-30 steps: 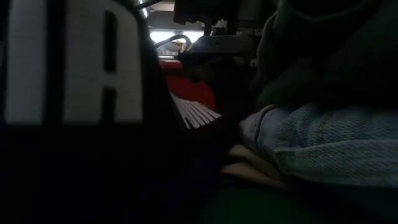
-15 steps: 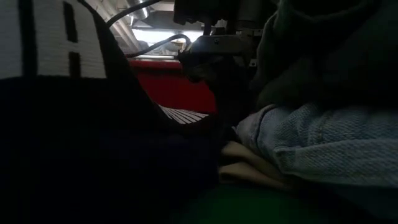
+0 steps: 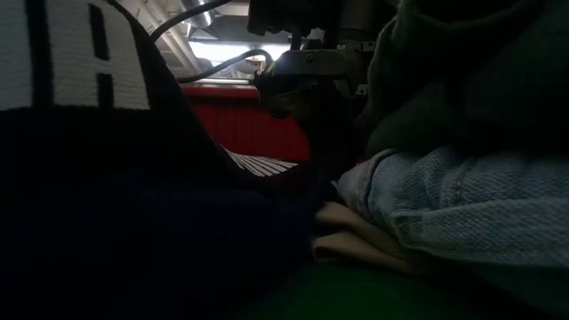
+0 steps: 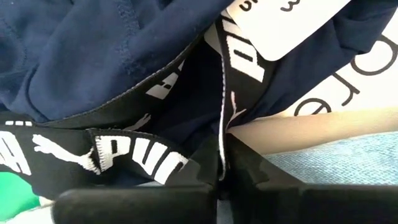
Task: Fold Laundry from Bin
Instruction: Fold the dark blue boxer
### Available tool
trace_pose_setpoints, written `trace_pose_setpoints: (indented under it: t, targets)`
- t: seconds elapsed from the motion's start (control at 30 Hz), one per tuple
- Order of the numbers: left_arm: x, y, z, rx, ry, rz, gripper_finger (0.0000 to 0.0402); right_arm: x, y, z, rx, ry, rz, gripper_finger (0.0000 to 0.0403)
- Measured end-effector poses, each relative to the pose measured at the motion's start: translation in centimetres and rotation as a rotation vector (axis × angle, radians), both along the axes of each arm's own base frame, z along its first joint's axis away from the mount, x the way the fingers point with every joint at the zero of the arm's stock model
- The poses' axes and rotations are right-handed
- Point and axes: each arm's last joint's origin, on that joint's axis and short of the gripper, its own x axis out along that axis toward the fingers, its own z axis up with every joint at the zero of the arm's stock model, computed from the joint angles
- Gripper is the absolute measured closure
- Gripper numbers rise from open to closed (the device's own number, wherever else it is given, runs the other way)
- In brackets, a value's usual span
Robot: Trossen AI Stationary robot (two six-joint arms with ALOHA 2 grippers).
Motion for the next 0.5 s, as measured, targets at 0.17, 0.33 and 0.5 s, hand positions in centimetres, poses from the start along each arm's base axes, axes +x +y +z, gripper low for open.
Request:
trace_pose_setpoints:
  t: [0.17,0.33,0.5]
  targets:
    - [-0.7,0.2,-0.6,-0.062,0.064,0.014,0.0257,0.0,0.0,0.0,0.005,0.002,0.001,0.0393]
    - [-0.9,-0.1,-0.4,-0.165,0.130,-0.011,0.0257,-0.1,0.0,0.0,0.023,0.009,0.005,0.0395]
    - [-1.6,-0.2,-0.2,-0.295,0.243,-0.012,0.0258,-0.1,0.1,0.0,0.032,0.016,0.008,0.0395]
